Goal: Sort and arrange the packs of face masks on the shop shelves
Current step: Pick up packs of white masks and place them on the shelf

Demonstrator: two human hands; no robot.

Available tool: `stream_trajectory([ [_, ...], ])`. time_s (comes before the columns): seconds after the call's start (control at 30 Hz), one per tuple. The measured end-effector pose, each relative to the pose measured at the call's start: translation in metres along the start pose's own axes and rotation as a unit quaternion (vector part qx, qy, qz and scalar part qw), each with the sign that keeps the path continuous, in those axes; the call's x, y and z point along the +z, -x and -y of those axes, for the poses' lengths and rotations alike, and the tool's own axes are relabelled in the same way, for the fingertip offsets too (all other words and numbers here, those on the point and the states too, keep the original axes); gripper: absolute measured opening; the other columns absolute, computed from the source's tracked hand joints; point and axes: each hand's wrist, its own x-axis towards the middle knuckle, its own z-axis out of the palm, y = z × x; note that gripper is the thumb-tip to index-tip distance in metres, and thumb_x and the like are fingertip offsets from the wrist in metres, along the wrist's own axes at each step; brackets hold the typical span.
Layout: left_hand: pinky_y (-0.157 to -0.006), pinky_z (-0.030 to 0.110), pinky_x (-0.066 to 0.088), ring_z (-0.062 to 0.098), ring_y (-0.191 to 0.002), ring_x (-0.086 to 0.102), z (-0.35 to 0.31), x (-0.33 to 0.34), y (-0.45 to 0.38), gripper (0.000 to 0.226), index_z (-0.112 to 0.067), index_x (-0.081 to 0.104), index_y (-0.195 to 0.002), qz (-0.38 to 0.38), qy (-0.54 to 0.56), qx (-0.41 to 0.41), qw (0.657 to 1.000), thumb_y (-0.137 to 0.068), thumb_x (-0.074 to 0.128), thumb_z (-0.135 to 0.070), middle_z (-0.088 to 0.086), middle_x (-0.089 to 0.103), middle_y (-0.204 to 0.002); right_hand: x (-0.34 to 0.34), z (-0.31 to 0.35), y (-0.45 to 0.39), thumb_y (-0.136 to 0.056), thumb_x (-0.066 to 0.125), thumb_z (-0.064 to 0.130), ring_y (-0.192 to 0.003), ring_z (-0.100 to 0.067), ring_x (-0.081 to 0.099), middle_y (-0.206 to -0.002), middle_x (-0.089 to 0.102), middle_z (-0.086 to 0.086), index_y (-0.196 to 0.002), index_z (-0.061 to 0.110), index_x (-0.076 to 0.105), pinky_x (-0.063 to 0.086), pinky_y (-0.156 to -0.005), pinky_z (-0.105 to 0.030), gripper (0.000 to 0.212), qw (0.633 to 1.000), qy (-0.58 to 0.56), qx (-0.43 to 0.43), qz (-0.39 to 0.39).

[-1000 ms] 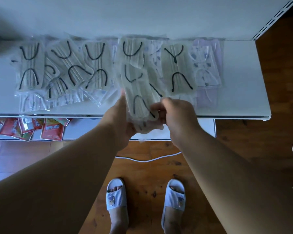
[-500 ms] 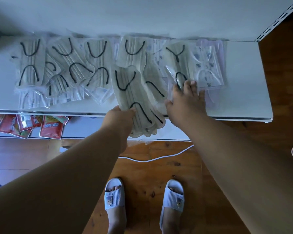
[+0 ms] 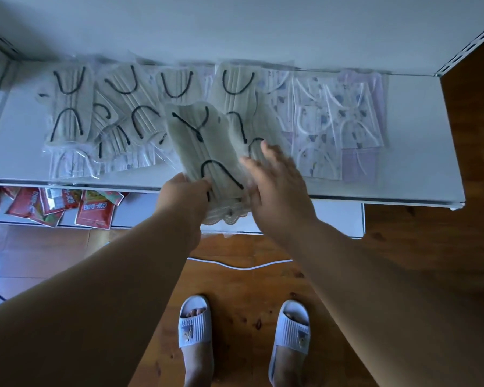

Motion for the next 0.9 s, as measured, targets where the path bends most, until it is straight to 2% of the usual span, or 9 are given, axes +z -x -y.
stream_trajectory([
  [0.1,-0.070,0.032,0.053,0.025,-0.072,0.061,0.006,-0.010,-0.005,0.004,-0.019,0.064,-0.090,-0.022,0.008,-0.007,1.000,-0.093,0.064,-0.021,0.004,0.065,-0.079,-0.002,-0.005,-0.015,-0.104,0.034,0.030,-0.151,-0.032,-0.015,-0.164,-0.010,-0.017,-0.155,0.035,0.017,-0.006,-0.123,-0.045,0.055,0.985,0.102,0.071,0.122],
  [0.23,-0.080,0.060,0.058,0.035,-0.083,0.071,0.014,-0.019,-0.003,0.006,-0.020,0.065,-0.084,-0.026,0.024,-0.015,0.999,-0.086,0.067,-0.025,0.013,0.071,-0.085,0.003,-0.005,-0.018,-0.100,0.040,0.023,-0.153,-0.028,-0.008,-0.165,0.004,-0.012,-0.156,0.023,0.016,-0.007,-0.123,-0.046,0.062,0.977,0.154,0.088,0.121],
  [0.33,-0.080,0.049,0.059,0.036,-0.082,0.068,0.014,-0.022,0.002,0.010,-0.018,0.061,-0.083,-0.035,0.015,-0.001,0.999,-0.089,0.064,-0.024,0.011,0.069,-0.084,0.006,0.002,-0.012,-0.099,0.037,0.022,-0.143,-0.033,0.033,-0.142,0.049,-0.014,-0.142,0.005,0.045,0.017,-0.121,-0.048,0.047,0.995,0.054,0.081,-0.030],
  [0.4,-0.082,0.053,0.059,0.035,-0.086,0.070,0.013,-0.025,0.003,0.009,-0.019,0.061,-0.083,-0.034,0.014,0.001,0.999,-0.089,0.064,-0.025,0.009,0.070,-0.085,0.001,0.014,-0.005,-0.098,0.042,0.023,-0.123,-0.031,0.054,-0.123,0.064,-0.013,-0.126,0.002,0.061,0.038,-0.108,-0.039,0.041,0.981,-0.093,0.092,-0.144],
  [0.47,-0.085,0.050,0.059,0.033,-0.089,0.069,0.010,-0.027,0.004,0.005,-0.022,0.064,-0.093,-0.016,0.028,-0.003,0.999,-0.091,0.063,-0.026,0.009,0.071,-0.092,-0.002,0.028,0.004,-0.097,0.046,0.026,-0.110,-0.024,0.060,-0.114,0.068,-0.009,-0.115,0.004,0.068,0.043,-0.095,-0.029,0.036,0.960,-0.175,0.096,-0.196],
  [0.57,-0.094,0.040,0.053,0.028,-0.094,0.067,0.006,-0.025,0.009,0.040,-0.018,0.062,-0.126,0.064,0.067,-0.027,0.995,-0.088,0.069,-0.032,0.003,0.070,-0.106,0.003,0.048,0.017,-0.098,0.040,0.035,-0.100,-0.028,0.061,-0.101,0.069,-0.010,-0.106,0.008,0.072,0.047,-0.088,-0.035,0.042,0.978,-0.159,0.023,-0.132],
  [0.67,-0.085,0.038,0.057,0.024,-0.085,0.068,0.003,-0.030,0.010,0.039,-0.013,0.063,-0.105,0.112,0.138,-0.069,0.982,-0.094,0.060,-0.051,0.005,0.071,-0.095,0.017,0.053,0.028,-0.098,0.036,0.037,-0.099,-0.031,0.060,-0.100,0.067,-0.009,-0.116,0.013,0.069,0.047,-0.086,-0.042,0.045,0.993,-0.072,-0.073,-0.054],
  [0.8,-0.050,0.024,0.050,0.016,-0.049,0.061,0.017,-0.039,0.002,0.011,-0.011,0.062,-0.092,0.078,0.090,-0.035,0.992,-0.094,0.066,-0.022,0.000,0.065,-0.059,0.016,0.045,0.031,-0.097,0.033,0.037,-0.098,-0.032,0.059,-0.102,0.068,-0.006,-0.123,0.012,0.063,0.043,-0.088,-0.044,0.047,0.996,-0.038,-0.060,-0.053],
  [0.9,-0.068,0.043,0.061,0.030,-0.069,0.072,0.026,-0.051,-0.001,0.011,-0.014,0.070,-0.090,0.063,0.088,-0.041,0.993,-0.082,0.076,-0.018,0.010,0.075,-0.076,0.017,0.048,0.032,-0.096,0.035,0.034,-0.103,-0.031,0.058,-0.107,0.065,-0.008,-0.122,0.012,0.065,0.047,-0.090,-0.048,0.045,0.994,-0.055,-0.041,-0.086],
])
